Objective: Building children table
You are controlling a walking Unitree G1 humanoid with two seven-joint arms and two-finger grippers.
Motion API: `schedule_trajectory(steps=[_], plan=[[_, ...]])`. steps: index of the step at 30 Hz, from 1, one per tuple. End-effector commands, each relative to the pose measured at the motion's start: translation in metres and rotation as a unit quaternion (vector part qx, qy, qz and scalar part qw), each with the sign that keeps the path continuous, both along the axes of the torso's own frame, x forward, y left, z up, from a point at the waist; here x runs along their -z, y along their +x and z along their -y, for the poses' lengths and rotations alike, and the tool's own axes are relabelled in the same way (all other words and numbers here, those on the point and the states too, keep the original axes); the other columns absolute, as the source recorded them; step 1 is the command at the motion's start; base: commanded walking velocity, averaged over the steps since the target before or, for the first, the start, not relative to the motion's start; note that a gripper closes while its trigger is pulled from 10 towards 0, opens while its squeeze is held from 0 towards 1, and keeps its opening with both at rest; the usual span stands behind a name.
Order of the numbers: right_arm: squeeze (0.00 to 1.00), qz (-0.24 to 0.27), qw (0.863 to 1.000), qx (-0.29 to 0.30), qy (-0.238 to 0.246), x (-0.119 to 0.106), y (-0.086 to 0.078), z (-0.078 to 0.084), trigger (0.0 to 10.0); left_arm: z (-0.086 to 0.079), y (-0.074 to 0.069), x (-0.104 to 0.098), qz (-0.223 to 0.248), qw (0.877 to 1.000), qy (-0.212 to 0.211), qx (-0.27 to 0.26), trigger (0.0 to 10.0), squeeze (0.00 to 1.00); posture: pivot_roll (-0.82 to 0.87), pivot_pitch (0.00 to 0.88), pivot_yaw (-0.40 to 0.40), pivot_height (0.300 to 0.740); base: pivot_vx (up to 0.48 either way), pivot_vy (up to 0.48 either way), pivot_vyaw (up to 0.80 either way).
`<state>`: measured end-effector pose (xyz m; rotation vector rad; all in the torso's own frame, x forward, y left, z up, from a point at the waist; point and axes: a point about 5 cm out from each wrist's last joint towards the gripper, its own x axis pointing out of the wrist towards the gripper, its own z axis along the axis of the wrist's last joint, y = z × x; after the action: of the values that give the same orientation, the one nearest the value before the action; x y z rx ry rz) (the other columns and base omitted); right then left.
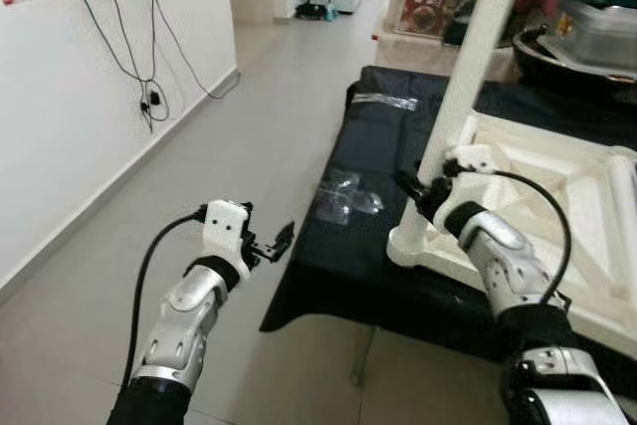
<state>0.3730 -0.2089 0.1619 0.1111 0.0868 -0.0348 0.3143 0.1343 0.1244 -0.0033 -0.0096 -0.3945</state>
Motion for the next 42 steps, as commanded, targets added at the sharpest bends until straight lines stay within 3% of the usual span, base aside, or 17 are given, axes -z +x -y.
schedule_trajectory(steps=[1, 3, 4, 6, 10, 13, 14, 16, 17, 23, 24, 27, 29, 30, 36, 38, 42], plan=[[0.0, -0.122, 0.981, 0.154, 0.01, 0.048, -0.02, 0.041, 0.0, -0.005, -0.003, 0.004, -0.006, 1.0, 0.007, -0.006, 10.0, 0.0, 0.1, 0.0, -0.091, 0.74, 0.0, 0.0, 0.0], [0.0, -0.145, 0.928, 0.343, 0.009, 0.063, -0.049, 0.073, 0.0, -0.004, -0.003, 0.004, -0.006, 1.0, 0.006, -0.005, 10.0, 0.0, 0.1, 0.0, -0.086, 0.74, 0.0, 0.0, 0.0], [0.0, -0.145, 0.928, 0.343, 0.009, 0.063, -0.049, 0.073, 0.0, -0.004, -0.003, 0.004, -0.006, 1.0, 0.006, -0.005, 10.0, 0.0, 0.1, 0.0, -0.086, 0.74, 0.0, 0.0, 0.0], [0.0, -0.134, 0.902, 0.41, -0.011, 0.066, -0.071, 0.081, 0.0, -0.003, -0.003, 0.004, -0.006, 1.0, 0.005, -0.005, 10.0, 0.0, 0.09, 0.0, -0.079, 0.74, 0.0, 0.0, 0.0], [0.0, -0.135, 0.904, 0.406, -0.026, 0.072, -0.076, 0.072, 0.0, -0.002, -0.004, 0.005, -0.011, 1.0, 0.009, 0.001, 10.0, 0.0, 0.08, 0.0, -0.063, 0.74, 0.0, 0.0, 0.0], [0.0, -0.138, 0.916, 0.377, -0.019, 0.073, -0.071, 0.064, 0.0, -0.001, -0.003, 0.005, -0.011, 1.0, 0.009, 0.005, 10.0, 0.0, 0.08, 0.0, -0.059, 0.74, 0.0, 0.0, 0.0], [0.0, -0.132, 0.933, 0.336, -0.013, 0.068, -0.063, 0.055, 10.0, -0.001, -0.001, 0.003, -0.01, 1.0, 0.009, 0.006, 10.0, 0.0, 0.07, 0.0, -0.057, 0.74, 0.0, 0.0, 0.0], [0.0, -0.127, 0.937, 0.325, -0.012, 0.066, -0.061, 0.053, 10.0, -0.001, 0.0, 0.003, -0.01, 1.0, 0.009, 0.006, 10.0, 0.0, 0.07, 0.0, -0.057, 0.74, 0.0, 0.0, 0.0], [1.0, -0.064, 0.95, 0.304, -0.011, 0.049, -0.055, 0.049, 10.0, -0.001, 0.001, 0.002, -0.009, 1.0, 0.009, 0.006, 10.0, 0.0, 0.07, 0.0, -0.06, 0.74, 0.0, 0.0, 0.0], [1.0, 0.023, 0.961, 0.274, -0.017, 0.015, -0.051, 0.04, 10.0, -0.003, -0.003, 0.004, -0.01, 1.0, 0.009, 0.004, 10.0, 0.0, 0.07, 0.0, -0.069, 0.74, 0.0, 0.0, 0.0], [1.0, 0.059, 0.969, 0.237, -0.033, -0.001, -0.056, 0.03, 10.0, -0.005, -0.006, 0.007, -0.014, 1.0, 0.009, 0.001, 10.0, 0.0, 0.07, 0.0, -0.071, 0.74, 0.0, 0.0, 0.0], [1.0, 0.069, 0.976, 0.201, -0.053, -0.009, -0.07, 0.016, 10.0, -0.006, -0.007, 0.008, -0.016, 1.0, 0.009, -0.002, 10.0, 0.0, 0.06, 0.0, -0.072, 0.74, 0.0, 0.0, 0.0], [1.0, 0.066, 0.977, 0.194, -0.06, -0.009, -0.075, 0.013, 10.0, -0.006, -0.008, 0.009, -0.017, 1.0, 0.009, -0.002, 10.0, 0.0, 0.06, 0.0, -0.072, 0.74, 0.0, 0.0, 0.0], [1.0, 0.035, 0.981, 0.179, -0.067, -0.001, -0.093, 0.006, 10.0, -0.006, -0.008, 0.009, -0.017, 1.0, 0.009, -0.003, 10.0, 0.0, 0.06, 0.0, -0.076, 0.74, 0.0, 0.0, 0.0], [1.0, -0.041, 0.989, 0.124, -0.073, 0.021, -0.125, -0.003, 10.0, -0.008, -0.011, 0.011, -0.019, 1.0, 0.007, -0.007, 10.0, 0.0, 0.04, 0.0, -0.074, 0.74, 0.0, 0.0, 0.0], [1.0, -0.072, 0.989, 0.096, -0.081, 0.027, -0.13, -0.005, 10.0, -0.008, -0.012, 0.012, -0.022, 1.0, 0.008, -0.007, 10.0, 0.0, 0.03, 0.0, -0.072, 0.74, 0.0, 0.0, 0.0], [1.0, -0.074, 0.994, 0.048, -0.069, 0.029, -0.13, -0.009, 10.0, -0.008, -0.012, 0.013, -0.024, 1.0, 0.007, -0.006, 10.0, 0.0, 0.02, 0.0, -0.061, 0.74, 0.0, 0.0, 0.0]])
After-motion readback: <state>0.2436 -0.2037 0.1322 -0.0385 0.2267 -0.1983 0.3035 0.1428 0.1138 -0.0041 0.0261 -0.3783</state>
